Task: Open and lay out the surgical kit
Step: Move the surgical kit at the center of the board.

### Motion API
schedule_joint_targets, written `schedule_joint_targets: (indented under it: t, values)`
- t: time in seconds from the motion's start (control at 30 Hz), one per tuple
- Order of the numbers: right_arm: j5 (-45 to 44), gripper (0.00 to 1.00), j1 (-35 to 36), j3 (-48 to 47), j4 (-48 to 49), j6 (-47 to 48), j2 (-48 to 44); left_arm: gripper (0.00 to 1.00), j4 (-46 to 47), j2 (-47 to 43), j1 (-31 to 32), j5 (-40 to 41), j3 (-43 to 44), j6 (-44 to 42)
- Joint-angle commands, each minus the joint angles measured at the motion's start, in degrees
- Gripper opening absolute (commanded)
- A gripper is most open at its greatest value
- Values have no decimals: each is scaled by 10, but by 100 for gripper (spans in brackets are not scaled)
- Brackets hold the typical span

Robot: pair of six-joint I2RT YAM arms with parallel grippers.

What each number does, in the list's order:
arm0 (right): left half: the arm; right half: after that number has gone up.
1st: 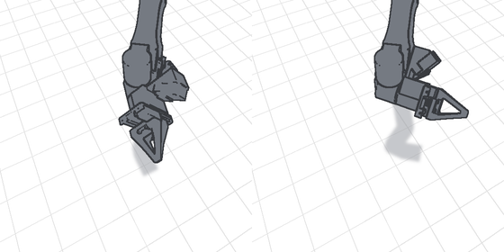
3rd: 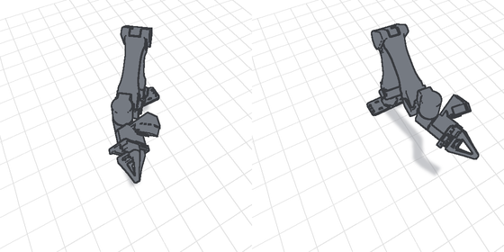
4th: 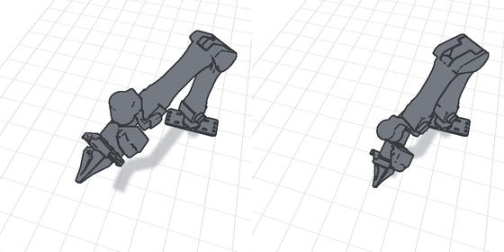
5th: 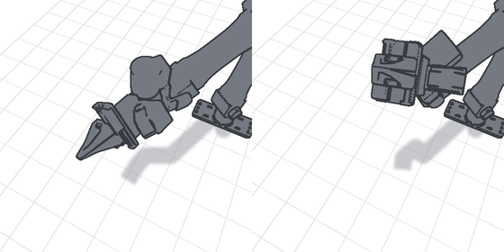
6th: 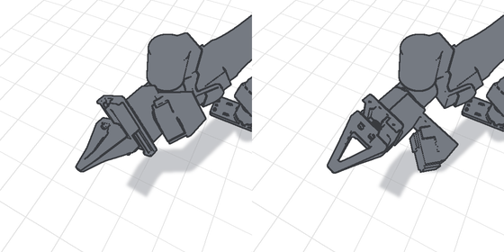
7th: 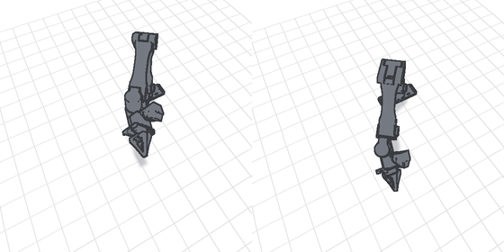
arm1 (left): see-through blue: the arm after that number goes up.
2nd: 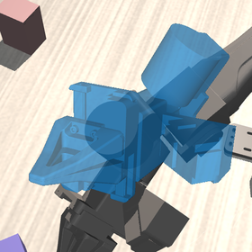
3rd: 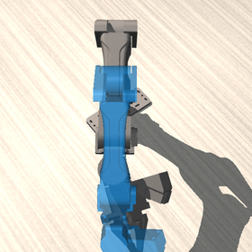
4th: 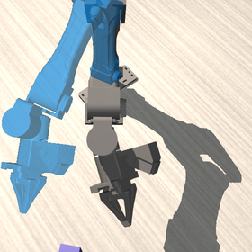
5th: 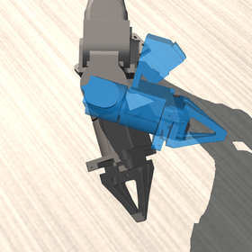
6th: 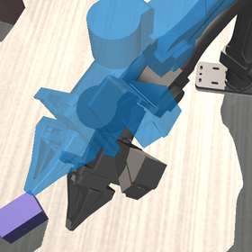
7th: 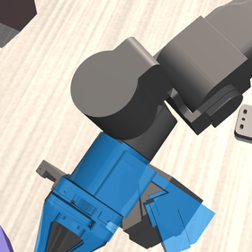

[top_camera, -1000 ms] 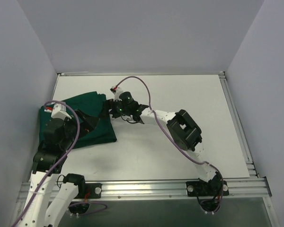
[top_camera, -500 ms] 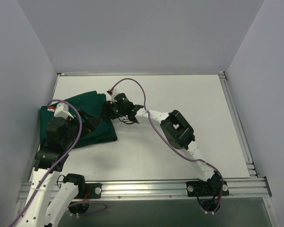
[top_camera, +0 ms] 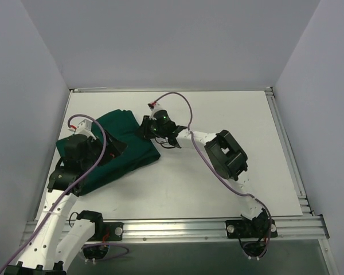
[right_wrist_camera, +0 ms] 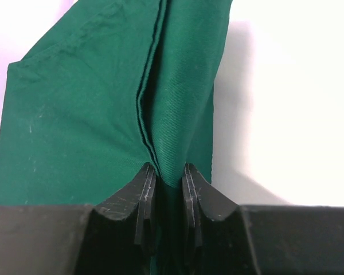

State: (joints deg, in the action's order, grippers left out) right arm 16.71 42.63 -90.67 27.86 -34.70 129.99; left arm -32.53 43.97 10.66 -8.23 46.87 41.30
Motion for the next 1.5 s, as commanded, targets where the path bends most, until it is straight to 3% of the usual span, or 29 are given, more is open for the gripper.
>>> schedule_joint_targets:
  t: [0.0, 0.3, 0.43, 0.47, 0.7, 0.9, 0.93, 1.0, 1.03, 1.13, 1.2, 1.23, 1.47]
  values:
    - [-78, 0, -61, 88, -33, -24, -73, 96, 23, 18, -4, -9, 35, -5]
    - [-132, 0, -156, 297, -14, -37, -226, 99, 69, 117, 7, -31, 38, 8]
    - [-114, 0, -207, 363, -20, -7, -265, 100, 108, 164, 56, -10, 53, 12]
    - [-109, 0, -226, 371, -21, 1, -271, 95, 109, 188, 85, -1, 62, 11]
    - [-41, 0, -322, 402, -48, 67, -305, 93, 131, 265, 168, 41, 124, 11]
    - [-4, 0, -360, 395, -75, 107, -322, 92, 134, 334, 227, 77, 194, -9]
    - [4, 26, -366, 388, -82, 111, -321, 95, 122, 345, 248, 94, 209, -21]
    - [13, 49, -368, 370, -108, 113, -332, 98, 112, 377, 267, 124, 248, -35]
    - [12, 65, -368, 366, -115, 111, -341, 94, 107, 385, 287, 135, 259, -51]
    - [2, 85, -368, 363, -147, 83, -391, 94, 100, 420, 321, 179, 297, -86]
    - [-11, 90, -368, 360, -184, 73, -428, 94, 97, 431, 337, 208, 321, -106]
    - [-20, 100, -368, 359, -198, 69, -439, 94, 95, 438, 344, 217, 331, -128]
    - [-63, 100, -424, 375, -276, 86, -539, 98, 99, 523, 373, 251, 397, -194]
